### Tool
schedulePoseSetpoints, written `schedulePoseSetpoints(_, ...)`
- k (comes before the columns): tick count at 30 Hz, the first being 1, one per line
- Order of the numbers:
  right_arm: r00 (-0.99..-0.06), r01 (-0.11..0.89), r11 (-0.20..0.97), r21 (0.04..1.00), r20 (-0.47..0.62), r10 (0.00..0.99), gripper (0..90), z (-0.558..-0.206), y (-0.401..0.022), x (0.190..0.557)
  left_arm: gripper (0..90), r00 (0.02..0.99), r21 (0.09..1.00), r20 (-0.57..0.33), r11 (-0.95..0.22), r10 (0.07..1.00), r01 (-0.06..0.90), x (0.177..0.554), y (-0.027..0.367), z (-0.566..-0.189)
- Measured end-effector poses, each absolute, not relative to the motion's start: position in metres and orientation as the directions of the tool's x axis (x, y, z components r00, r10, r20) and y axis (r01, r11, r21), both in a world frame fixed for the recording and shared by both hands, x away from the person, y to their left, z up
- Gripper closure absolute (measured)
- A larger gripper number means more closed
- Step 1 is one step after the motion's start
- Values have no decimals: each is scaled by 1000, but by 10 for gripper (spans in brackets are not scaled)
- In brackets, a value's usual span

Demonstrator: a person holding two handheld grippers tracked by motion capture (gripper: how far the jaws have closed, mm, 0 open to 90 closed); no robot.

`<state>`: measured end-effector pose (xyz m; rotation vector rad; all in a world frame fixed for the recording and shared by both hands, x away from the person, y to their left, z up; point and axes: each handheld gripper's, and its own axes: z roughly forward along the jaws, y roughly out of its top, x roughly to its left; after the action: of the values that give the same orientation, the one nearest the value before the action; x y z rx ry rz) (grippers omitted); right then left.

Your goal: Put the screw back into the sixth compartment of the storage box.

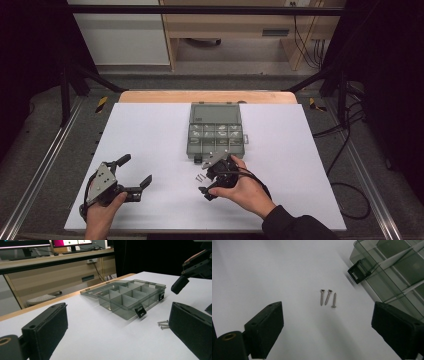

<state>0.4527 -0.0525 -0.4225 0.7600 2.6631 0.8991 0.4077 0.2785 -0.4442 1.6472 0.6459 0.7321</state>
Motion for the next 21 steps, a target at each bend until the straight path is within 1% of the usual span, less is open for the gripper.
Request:
schedulePoseSetpoints(4, -830, 432, 677, 595, -31, 557, 154, -422, -51, 461, 23, 656, 980, 126, -194, 745, 33, 408, 279, -444)
schedulePoseSetpoints(7, -827, 455, 696, 555, -25, 561, 160, -421, -49, 469, 25, 658, 981, 125, -191, 743, 30, 408, 277, -443)
schedulePoseSetpoints(9, -832, 446, 710, 545, -41, 553, 166, -421, -49, 471, 24, 663, 978, 133, -204, 737, 31, 408, 276, -444)
schedulePoseSetpoints(10, -824, 457, 714, 530, -48, 564, 175, -420, -48, 473, 24, 667, 978, 134, -206, 733, 30, 408, 276, -444)
schedulePoseSetpoints(12, -827, 450, 719, 530, -56, 559, 181, -420, -48, 474, 24, 668, 979, 132, -203, 732, 30, 408, 276, -444)
schedulePoseSetpoints(14, -820, 469, 709, 527, -39, 571, 198, -420, -47, 473, 25, 669, 978, 133, -206, 731, 31, 408, 275, -444)
schedulePoseSetpoints(15, -824, 464, 726, 507, -52, 564, 209, -422, -47, 474, 25, 670, 978, 134, -207, 730, 30, 408, 275, -444)
schedulePoseSetpoints(18, -830, 453, 729, 514, -56, 555, 227, -425, -47, 476, 25, 673, 977, 134, -210, 727, 32, 409, 275, -445)
schedulePoseSetpoints(21, -824, 471, 725, 502, -43, 565, 251, -428, -46, 478, 25, 672, 977, 133, -210, 728, 34, 409, 275, -445)
